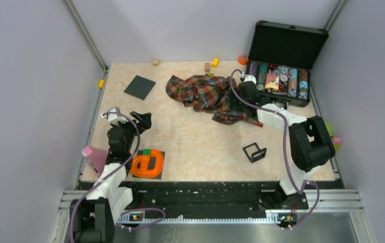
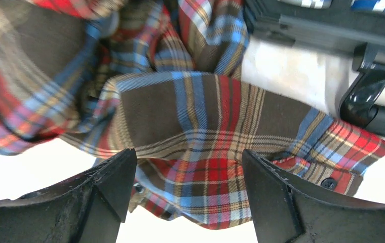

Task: Remove the brooch from the garment

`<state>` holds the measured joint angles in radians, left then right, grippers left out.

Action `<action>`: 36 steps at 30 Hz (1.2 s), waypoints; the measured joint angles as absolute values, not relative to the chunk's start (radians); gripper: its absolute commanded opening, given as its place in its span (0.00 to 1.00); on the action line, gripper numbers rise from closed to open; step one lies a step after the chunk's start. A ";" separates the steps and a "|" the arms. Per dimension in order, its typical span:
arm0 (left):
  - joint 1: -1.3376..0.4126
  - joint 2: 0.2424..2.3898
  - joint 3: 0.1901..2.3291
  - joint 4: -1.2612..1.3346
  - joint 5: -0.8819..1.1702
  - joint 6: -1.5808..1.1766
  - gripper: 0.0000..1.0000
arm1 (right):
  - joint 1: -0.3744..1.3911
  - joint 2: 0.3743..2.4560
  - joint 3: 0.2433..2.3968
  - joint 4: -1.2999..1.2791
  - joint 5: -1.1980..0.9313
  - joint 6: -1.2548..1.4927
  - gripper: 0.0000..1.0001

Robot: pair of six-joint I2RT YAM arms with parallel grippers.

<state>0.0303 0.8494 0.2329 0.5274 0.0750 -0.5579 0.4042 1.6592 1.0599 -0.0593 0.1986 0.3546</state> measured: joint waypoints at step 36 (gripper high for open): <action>-0.551 1.961 1.347 0.110 0.150 -0.557 0.22 | 0.404 1.224 0.649 -0.060 0.055 0.378 0.00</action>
